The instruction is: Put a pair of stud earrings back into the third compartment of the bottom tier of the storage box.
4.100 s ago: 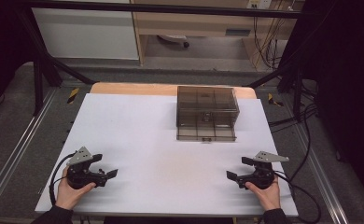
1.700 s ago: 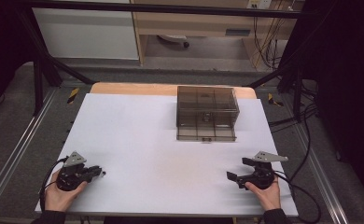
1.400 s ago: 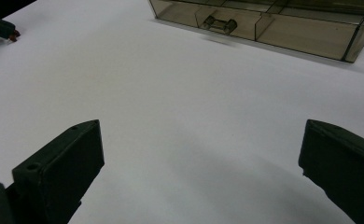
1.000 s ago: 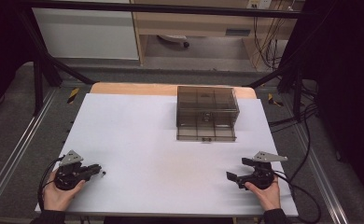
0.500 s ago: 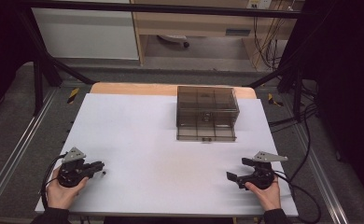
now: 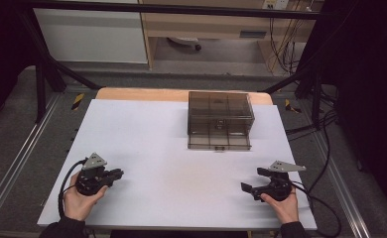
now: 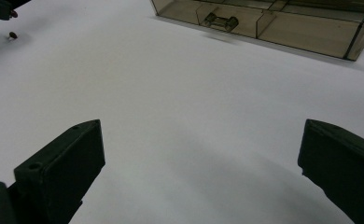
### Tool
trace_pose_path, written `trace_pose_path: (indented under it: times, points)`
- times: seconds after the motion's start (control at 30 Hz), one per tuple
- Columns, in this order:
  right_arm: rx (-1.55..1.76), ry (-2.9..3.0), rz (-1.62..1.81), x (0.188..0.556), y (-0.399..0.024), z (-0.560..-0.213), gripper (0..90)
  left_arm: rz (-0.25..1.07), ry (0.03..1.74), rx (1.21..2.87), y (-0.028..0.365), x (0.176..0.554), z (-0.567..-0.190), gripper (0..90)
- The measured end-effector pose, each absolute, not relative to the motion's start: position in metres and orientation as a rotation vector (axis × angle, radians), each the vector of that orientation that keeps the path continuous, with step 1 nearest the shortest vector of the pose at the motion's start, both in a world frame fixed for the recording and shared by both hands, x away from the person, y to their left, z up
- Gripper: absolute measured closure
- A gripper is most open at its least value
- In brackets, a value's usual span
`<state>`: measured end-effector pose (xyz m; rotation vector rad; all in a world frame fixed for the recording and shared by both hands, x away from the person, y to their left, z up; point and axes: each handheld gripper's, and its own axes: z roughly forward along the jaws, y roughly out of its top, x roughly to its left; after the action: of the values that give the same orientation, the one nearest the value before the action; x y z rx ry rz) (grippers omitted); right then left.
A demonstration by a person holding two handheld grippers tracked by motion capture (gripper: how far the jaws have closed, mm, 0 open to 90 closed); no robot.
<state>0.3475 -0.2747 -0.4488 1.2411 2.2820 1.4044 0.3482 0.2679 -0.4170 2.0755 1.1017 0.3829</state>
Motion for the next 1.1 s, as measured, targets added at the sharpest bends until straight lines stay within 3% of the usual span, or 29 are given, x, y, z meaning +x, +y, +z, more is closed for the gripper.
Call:
trace_pose_path:
  times: [1.1]
  points:
    - [1.229,2.295,1.390,0.348,-0.274,-0.449,1.1,0.318,0.897,2.159,0.140,0.384,-0.396,82.8]
